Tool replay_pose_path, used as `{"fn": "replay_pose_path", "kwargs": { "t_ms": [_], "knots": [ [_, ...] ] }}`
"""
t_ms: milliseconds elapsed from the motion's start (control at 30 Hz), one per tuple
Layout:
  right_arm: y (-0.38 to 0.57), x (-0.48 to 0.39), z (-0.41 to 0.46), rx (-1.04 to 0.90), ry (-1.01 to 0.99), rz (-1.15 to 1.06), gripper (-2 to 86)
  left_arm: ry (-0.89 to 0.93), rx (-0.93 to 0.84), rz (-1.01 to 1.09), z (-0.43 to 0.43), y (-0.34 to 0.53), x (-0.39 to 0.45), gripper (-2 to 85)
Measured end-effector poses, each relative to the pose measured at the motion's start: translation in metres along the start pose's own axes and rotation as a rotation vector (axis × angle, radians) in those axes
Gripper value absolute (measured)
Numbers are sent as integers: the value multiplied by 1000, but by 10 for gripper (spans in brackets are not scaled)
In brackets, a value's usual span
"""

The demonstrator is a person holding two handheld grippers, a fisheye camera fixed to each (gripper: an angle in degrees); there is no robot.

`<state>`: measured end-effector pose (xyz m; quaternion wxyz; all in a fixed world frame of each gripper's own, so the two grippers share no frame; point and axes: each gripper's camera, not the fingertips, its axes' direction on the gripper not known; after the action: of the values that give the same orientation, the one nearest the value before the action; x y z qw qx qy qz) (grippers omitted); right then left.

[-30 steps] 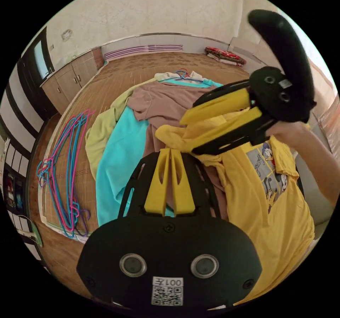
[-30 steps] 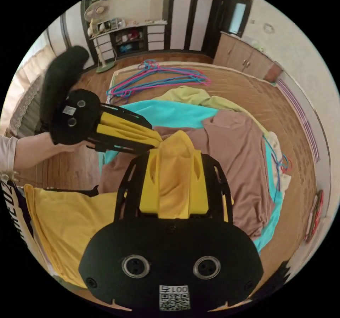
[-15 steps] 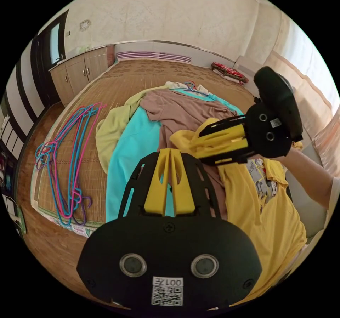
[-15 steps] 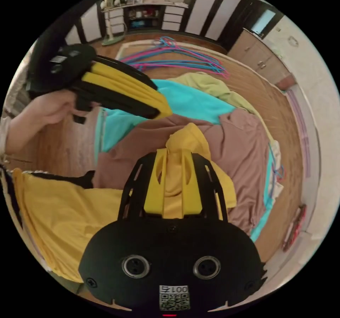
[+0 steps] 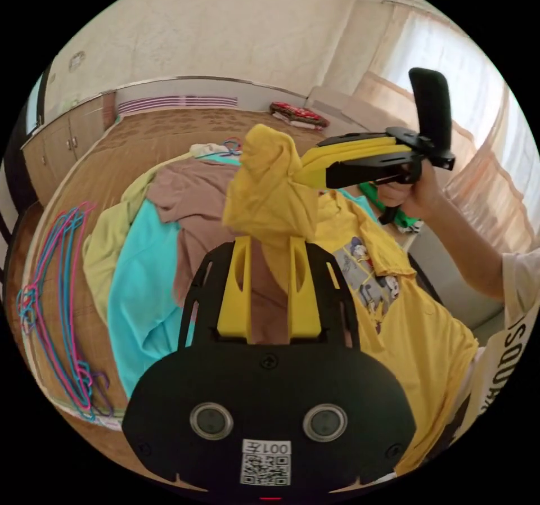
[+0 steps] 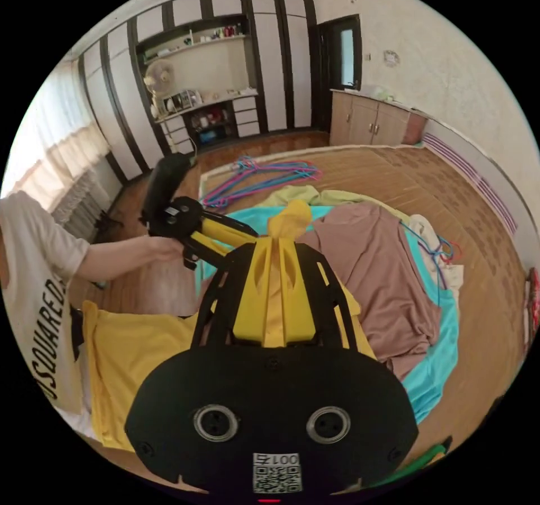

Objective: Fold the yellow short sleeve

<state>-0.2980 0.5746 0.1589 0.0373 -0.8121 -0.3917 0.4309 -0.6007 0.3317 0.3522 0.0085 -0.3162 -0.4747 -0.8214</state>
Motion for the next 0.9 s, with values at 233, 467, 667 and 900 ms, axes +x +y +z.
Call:
{"fn": "replay_pose_path", "kwargs": {
  "t_ms": [233, 467, 667, 900],
  "knots": [
    [1, 32, -16, 22, -201, -71, 56, 123, 131, 9, -21, 22, -8, 1],
    [-17, 49, -17, -36, -162, -130, 56, -36, 220, -9, -65, 55, -10, -9],
    [-36, 39, -7, -69, -158, -201, 42, -161, 210, -15, -84, 77, -10, -9],
    [-65, 25, 21, -126, 13, -212, 5, -355, 204, -56, -93, 108, 7, -10]
  ]
}}
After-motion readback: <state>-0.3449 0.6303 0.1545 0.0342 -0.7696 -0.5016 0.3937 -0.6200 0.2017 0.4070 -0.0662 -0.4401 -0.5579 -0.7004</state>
